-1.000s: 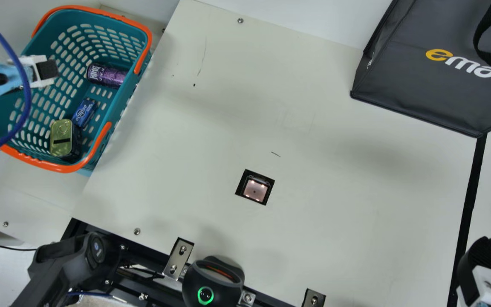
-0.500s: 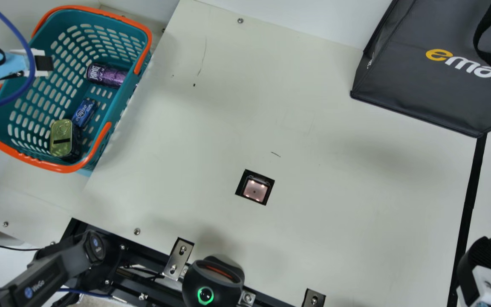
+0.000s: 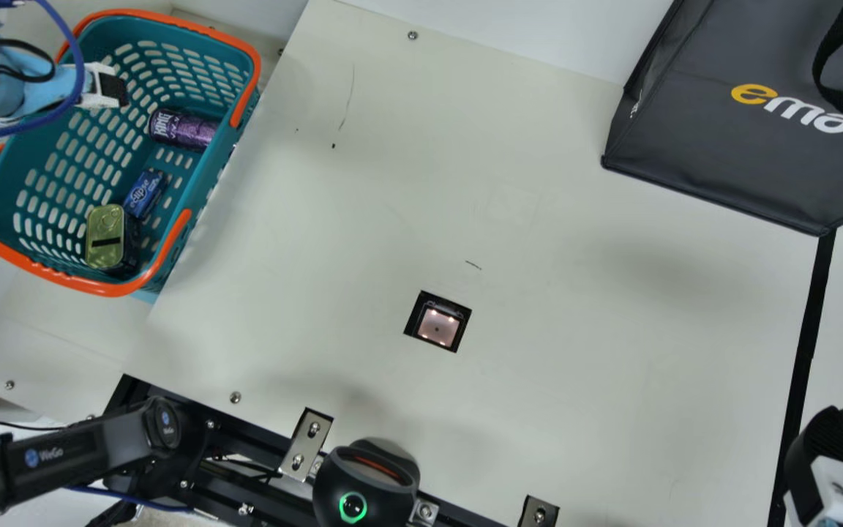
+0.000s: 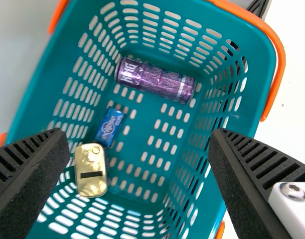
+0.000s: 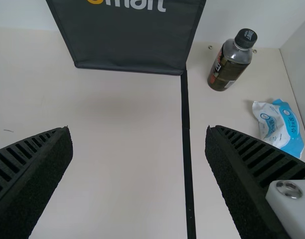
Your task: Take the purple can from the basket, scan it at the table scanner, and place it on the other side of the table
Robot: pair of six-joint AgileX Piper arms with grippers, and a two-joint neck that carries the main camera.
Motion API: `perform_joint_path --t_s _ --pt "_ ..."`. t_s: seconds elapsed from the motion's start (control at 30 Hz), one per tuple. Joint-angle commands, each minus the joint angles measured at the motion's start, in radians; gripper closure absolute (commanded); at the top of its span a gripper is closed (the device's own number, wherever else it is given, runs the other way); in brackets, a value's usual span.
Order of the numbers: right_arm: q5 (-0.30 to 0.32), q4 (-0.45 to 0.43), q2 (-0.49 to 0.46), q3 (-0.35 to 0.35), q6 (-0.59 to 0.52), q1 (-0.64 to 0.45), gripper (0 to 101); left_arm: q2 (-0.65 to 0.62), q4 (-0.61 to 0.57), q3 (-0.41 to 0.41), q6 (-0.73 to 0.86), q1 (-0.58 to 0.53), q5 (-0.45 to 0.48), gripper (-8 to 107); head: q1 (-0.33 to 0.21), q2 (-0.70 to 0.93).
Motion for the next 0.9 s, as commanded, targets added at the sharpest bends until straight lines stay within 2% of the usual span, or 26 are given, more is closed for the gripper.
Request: perform_joint_path --t_s 0.0,0.4,0.6,0.87 --pt "0.000 0.000 0.000 0.000 0.000 0.000 6 0.035 -0.002 -0.002 -0.032 -0.007 -0.014 9 -0.030 0.004" --pt "-0.002 0.000 0.000 0.000 0.000 0.000 6 0.189 -0.034 0.005 -0.274 -0.042 -0.135 9 -0.030 0.004" --pt "-0.002 0.000 0.000 0.000 0.000 0.000 6 0.253 -0.063 0.001 -0.377 -0.054 -0.163 9 -0.030 0.004" --pt "-0.002 0.000 0.000 0.000 0.000 0.000 6 0.256 -0.065 0.002 -0.387 -0.054 -0.161 9 -0.030 0.004"
